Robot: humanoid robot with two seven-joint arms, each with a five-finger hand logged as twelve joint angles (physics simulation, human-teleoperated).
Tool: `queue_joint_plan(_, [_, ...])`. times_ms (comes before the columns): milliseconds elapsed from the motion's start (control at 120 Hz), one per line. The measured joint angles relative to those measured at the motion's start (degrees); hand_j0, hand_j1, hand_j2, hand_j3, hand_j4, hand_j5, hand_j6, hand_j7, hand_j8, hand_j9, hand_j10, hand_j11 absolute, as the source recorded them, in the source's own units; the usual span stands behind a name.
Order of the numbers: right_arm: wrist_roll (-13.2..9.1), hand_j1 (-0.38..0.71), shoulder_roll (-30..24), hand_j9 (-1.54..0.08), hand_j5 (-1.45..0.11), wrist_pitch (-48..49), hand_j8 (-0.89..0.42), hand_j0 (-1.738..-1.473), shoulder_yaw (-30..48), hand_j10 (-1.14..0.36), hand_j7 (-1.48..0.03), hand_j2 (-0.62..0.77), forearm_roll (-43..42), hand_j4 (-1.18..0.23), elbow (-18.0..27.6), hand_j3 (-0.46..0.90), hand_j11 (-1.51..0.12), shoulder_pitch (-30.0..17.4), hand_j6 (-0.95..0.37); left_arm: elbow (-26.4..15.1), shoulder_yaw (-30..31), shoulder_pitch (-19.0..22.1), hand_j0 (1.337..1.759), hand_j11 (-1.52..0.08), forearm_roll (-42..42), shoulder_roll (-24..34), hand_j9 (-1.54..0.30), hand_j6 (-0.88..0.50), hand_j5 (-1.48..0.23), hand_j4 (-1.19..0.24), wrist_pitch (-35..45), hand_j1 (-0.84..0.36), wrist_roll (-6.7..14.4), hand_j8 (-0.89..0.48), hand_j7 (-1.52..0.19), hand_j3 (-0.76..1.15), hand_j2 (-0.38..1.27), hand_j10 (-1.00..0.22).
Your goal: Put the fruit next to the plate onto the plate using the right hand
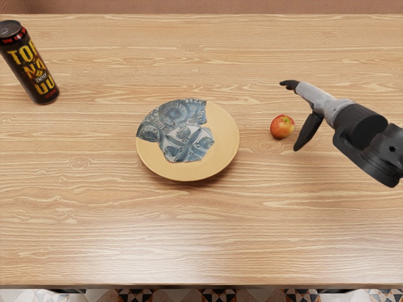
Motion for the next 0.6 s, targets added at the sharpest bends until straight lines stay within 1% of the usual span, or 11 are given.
queue_joint_plan(58, [-0.1,-0.21,1.95,-0.15,-0.15,-0.74,-0.12,-1.658,-0.1,-0.12,-0.15,-0.02,-1.31,-0.12,-2.84,0.0,-0.15,-0.38,-0.12,0.0,0.0,0.0,1.658,-0.3,0.0,0.0,-0.3,-0.23,-0.3,-0.23,0.0,0.07,0.0,-0.23,-0.3,0.0,0.05,-0.23])
queue_joint_plan(117, [-0.16,-0.17,3.56,-0.2,-0.2,-1.16,-0.16,-1.658,-0.15,-0.16,-0.2,-0.03,-2.06,-0.16,-5.2,0.0,-0.2,-0.79,-0.16,0.0,0.0,0.0,1.658,-0.3,0.0,0.0,-0.3,-0.23,-0.3,-0.23,0.0,0.07,0.0,-0.23,-0.3,0.0,0.05,-0.23])
queue_joint_plan(283, [-0.22,-0.07,5.97,-0.3,-0.3,-1.67,-0.24,-1.658,-0.25,-0.24,-0.3,-0.04,-2.89,-0.24,-8.81,0.0,-0.3,-1.46,-0.24,0.0,0.0,0.0,1.658,-0.3,0.0,0.0,-0.3,-0.23,-0.3,-0.23,0.0,0.07,0.0,-0.23,-0.3,0.0,0.05,-0.23])
queue_joint_plan(600, [-0.23,-0.02,10.84,-0.36,-0.36,-1.79,-0.28,-1.658,-0.37,-0.28,-0.36,-0.05,-3.21,-0.28,-15.13,0.0,-0.36,-1.43,-0.28,0.0,0.0,0.0,1.658,-0.3,0.01,0.0,-0.3,-0.23,-0.3,-0.23,0.0,0.07,0.0,-0.23,-0.3,0.0,0.05,-0.23])
